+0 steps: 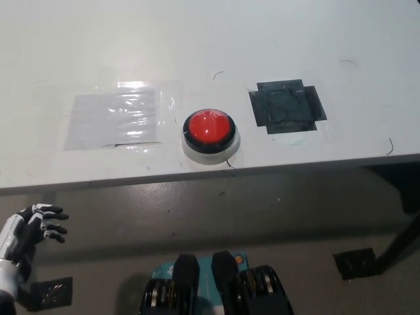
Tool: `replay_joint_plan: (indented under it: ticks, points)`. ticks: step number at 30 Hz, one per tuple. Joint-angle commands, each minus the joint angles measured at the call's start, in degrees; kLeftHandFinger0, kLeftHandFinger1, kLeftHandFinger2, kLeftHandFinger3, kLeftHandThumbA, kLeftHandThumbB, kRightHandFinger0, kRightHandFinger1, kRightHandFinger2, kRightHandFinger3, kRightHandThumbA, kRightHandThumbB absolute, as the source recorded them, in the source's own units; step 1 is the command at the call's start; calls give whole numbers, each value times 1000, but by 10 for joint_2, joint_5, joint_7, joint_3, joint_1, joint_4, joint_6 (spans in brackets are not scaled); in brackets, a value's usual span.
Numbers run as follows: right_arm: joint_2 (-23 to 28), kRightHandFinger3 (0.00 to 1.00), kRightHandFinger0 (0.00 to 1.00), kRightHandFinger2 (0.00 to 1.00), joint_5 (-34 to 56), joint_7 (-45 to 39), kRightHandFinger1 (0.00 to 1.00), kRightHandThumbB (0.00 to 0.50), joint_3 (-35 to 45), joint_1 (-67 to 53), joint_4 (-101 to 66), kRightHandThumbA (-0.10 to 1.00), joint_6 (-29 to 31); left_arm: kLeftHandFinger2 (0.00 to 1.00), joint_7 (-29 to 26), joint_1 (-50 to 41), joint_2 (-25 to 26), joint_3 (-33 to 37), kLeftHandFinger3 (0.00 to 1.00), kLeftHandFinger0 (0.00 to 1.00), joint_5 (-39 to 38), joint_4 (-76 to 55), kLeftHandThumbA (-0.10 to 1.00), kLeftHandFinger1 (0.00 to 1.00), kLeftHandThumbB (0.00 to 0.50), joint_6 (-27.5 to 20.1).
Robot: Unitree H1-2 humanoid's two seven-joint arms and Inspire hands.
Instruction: The robot uses its right hand to make a fist and press the red button kept in the middle of the desk
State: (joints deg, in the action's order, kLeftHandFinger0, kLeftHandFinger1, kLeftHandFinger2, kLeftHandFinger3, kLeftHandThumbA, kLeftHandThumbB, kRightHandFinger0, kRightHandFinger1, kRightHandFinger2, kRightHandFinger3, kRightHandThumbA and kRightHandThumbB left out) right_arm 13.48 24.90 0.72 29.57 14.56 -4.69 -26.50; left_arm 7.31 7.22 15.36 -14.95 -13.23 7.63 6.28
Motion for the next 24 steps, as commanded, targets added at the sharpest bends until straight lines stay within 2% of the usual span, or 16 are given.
replay_joint_plan:
  ticks: [1,2,3,4,6,8,10,14,16,17,19,20,21,22,23,24]
  points:
    - [15,465,0,392,-8,5,93,66,2,0,-15,515,34,464,-4,15,16,0,595,321,6,-13,671,359,45,-1]
    - [15,469,0,393,-8,6,91,66,2,-2,-15,514,34,463,-4,16,15,-2,593,323,2,-12,658,360,48,-1]
    - [16,484,0,406,-5,7,87,67,5,-4,-15,510,34,500,-5,16,14,-1,605,368,4,-12,661,396,54,-2]
    - [17,473,0,407,-8,8,82,51,5,-6,-9,506,36,494,2,17,18,0,606,374,1,-9,672,394,54,-3]
    - [21,470,0,410,-14,8,85,51,2,-2,-4,505,40,482,3,21,16,0,596,385,0,-6,675,390,61,-9]
    - [31,451,0,404,-31,10,86,57,-6,1,1,521,43,423,1,26,12,-3,552,299,-5,-2,654,324,88,-9]
    - [35,457,0,426,-39,15,105,63,-12,7,2,527,41,464,-4,25,9,-4,576,356,-3,-9,659,373,85,-5]
    - [38,455,0,430,-38,17,123,68,-15,10,-1,532,35,444,-3,29,10,-1,575,331,2,-5,672,353,82,-15]
    - [38,509,0,469,-36,22,158,82,-13,13,-2,531,23,409,1,30,6,-5,547,311,-10,-2,648,327,79,-20]
    - [40,538,0,508,-39,22,193,82,-16,12,-5,540,21,376,3,31,7,-5,490,268,-9,1,652,294,83,-23]
    - [42,621,51,593,-41,23,265,94,-19,12,-7,541,14,341,4,26,6,-3,463,225,-5,7,669,259,101,-38]
    - [41,660,83,642,-39,25,321,94,-18,13,-7,533,9,352,4,26,7,-2,475,240,-3,8,676,271,107,-39]
    - [40,723,185,739,-37,30,426,112,-17,14,-8,516,0,418,6,25,7,-4,528,314,-9,7,673,336,100,-34]
    - [40,575,179,627,-37,33,399,111,-17,14,-8,507,-4,444,7,25,7,-5,557,342,-11,7,667,357,102,-32]
    - [42,555,198,611,-39,36,403,97,-21,13,-9,511,-4,430,7,25,9,-3,550,314,-7,7,675,339,100,-32]
    - [43,500,191,559,-40,41,383,106,-24,13,-9,511,-4,435,6,25,11,-1,554,311,-4,7,684,342,104,-34]
